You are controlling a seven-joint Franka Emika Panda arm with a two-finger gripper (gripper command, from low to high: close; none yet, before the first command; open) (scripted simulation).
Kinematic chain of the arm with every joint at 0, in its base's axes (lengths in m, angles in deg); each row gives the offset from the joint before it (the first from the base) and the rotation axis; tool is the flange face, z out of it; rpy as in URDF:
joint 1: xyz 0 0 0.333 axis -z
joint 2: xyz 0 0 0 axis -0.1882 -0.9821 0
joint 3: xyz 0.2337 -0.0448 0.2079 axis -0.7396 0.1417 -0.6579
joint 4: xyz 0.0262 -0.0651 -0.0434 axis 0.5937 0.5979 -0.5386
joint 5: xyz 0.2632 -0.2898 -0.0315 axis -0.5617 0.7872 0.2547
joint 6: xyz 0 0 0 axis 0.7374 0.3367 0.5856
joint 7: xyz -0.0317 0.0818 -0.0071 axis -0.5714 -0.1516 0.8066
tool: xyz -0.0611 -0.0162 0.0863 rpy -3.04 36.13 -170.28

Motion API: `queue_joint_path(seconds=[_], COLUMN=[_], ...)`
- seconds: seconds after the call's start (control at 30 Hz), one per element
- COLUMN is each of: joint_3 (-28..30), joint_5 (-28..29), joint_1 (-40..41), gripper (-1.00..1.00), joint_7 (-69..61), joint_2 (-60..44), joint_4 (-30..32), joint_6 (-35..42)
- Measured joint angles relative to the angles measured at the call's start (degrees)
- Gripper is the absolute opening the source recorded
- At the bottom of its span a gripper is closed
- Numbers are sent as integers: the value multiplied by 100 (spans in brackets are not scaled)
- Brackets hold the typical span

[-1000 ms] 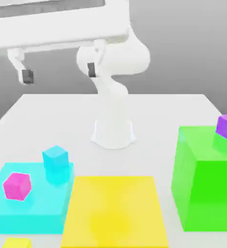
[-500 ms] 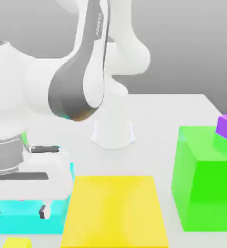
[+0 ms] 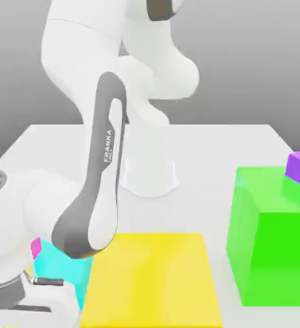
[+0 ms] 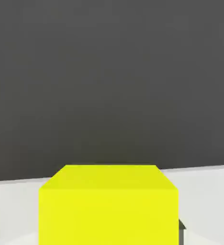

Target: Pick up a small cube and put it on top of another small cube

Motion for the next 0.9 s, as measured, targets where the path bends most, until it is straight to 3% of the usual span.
queue_joint_path(seconds=[0.37,0.63,0.77,0.8,0.9], joint_3=[836,1078,1059,1039,1039], joint_5=[703,1872,1570,1448,1448], joint_1=[-247,123,103,111,108], gripper=[-100,-100,-100,100,100], joint_7=[915,2148,1969,1882,1882], joint_2=[2054,3685,3213,3043,3043], joint_4=[1123,2173,2422,2461,2461], joint_6=[954,1306,614,421,421])
